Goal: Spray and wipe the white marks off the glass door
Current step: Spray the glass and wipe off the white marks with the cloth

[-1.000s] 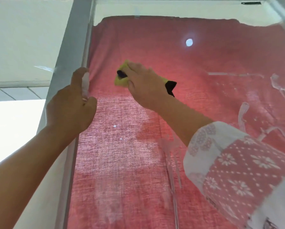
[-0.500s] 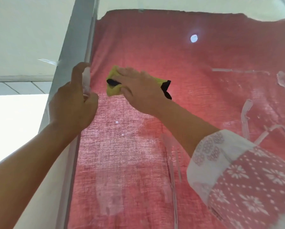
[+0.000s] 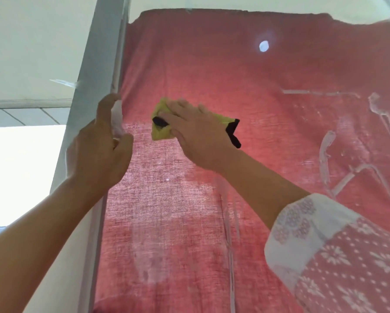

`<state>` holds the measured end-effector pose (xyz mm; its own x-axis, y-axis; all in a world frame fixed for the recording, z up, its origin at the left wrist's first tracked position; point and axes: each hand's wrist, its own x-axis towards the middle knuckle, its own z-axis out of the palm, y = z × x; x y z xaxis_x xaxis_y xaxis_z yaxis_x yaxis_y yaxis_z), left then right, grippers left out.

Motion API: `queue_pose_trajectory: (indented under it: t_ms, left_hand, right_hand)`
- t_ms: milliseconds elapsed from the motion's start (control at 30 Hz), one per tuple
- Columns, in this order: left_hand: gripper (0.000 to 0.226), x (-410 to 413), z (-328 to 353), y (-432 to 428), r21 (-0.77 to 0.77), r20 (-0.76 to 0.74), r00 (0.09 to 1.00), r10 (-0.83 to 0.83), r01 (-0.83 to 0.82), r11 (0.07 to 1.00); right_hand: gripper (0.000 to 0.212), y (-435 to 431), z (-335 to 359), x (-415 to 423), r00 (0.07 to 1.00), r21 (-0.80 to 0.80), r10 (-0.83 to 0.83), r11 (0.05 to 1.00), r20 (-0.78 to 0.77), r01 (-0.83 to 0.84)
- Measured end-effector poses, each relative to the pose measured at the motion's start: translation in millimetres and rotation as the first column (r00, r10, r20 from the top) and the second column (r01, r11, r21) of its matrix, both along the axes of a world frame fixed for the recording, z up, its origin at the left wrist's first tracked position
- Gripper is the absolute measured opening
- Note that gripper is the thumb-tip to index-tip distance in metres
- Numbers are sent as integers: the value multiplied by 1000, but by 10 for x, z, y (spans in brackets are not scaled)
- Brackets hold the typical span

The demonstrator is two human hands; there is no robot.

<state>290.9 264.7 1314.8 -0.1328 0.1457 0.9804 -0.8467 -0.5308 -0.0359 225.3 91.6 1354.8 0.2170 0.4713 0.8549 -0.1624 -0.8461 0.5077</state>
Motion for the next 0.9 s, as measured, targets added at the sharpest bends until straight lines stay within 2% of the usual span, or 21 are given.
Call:
queue_pose_trajectory:
  t_ms: [100,167,267,333,400,500,567,667,800,833,900]
  left_hand:
    - [58,-7,-13,-14,-20,21,999,-32,32,999]
    - [60,-37,-24,-42,-41,39,998,-51,52,998]
    - [59,-82,-40,-85,-55,65,996,-55,59,997]
    - [58,-104,-45,-114,-48,75,996,-52,56,997]
    - [57,-111,-50,-150,-42,70,996,-52,55,998]
    - [59,-113,-73,-229,-31,65,997,-44,46,998]
    - [57,-118,-82,-292,-30,47,998,-45,47,998]
    - [54,-131,-105,-389,7,45,996,-79,78,997]
    - [58,-131,-126,-485,46,42,992,-120,118,992]
    - [60,-133,-130,-509,48,37,991,-128,126,991]
    - [62,-145,-135,-557,58,38,988,-149,147,987]
  right_hand:
    - [59,212,-89,118,994,88,-54,995,98,45]
    - [58,216,-204,165,995,-1,-17,1000,93,17]
    - [44,-19,-325,86,996,-230,69,970,-52,-80]
    - [43,-243,-323,-16,995,-290,51,954,-91,-75]
    - [50,-418,-232,-111,1000,-191,-5,981,8,7]
    - [60,-434,-35,-179,986,125,-56,991,155,36]
    - [61,-337,-7,-121,980,193,-65,981,190,28]
    - [62,-311,-114,-31,983,84,1,996,184,-17]
    - [50,-562,-295,-186,994,-154,104,983,38,-97]
    - [49,-660,-300,-252,997,-157,73,985,27,-68]
    - [50,-811,-244,-371,998,-67,-5,998,61,9]
